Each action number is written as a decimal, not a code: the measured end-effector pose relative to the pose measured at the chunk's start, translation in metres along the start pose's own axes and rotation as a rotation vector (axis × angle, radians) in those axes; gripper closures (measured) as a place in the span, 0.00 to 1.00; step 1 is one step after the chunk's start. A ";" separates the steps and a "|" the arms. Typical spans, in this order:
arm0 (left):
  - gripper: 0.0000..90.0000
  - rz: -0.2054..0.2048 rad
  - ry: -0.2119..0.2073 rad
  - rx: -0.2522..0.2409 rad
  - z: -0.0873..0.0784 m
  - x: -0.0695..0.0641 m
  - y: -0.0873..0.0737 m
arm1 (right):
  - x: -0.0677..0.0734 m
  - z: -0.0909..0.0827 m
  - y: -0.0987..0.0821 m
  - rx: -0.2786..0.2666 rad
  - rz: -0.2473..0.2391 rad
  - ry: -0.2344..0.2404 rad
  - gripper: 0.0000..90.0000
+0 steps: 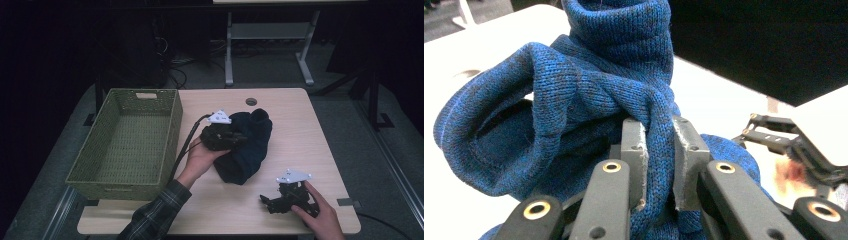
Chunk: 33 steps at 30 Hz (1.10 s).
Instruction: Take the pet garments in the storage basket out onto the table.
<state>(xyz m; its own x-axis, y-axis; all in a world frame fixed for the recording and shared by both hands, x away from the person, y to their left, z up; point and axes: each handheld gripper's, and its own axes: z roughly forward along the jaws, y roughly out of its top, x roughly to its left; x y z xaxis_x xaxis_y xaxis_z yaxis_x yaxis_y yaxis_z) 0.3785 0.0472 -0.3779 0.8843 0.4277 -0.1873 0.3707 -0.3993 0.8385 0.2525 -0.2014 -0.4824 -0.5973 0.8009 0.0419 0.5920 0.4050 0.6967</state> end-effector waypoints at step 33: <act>0.39 0.038 -0.011 0.138 0.050 0.000 -0.022 | 0.000 0.000 0.000 -0.001 -0.003 -0.001 0.00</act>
<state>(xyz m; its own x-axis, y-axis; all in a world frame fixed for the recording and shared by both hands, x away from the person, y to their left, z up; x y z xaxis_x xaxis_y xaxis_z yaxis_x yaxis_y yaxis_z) 0.3844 0.0156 -0.4217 0.9011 0.4018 -0.1631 0.3721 -0.5231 0.7667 0.2526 -0.2015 -0.4824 -0.5985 0.8002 0.0396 0.5897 0.4066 0.6978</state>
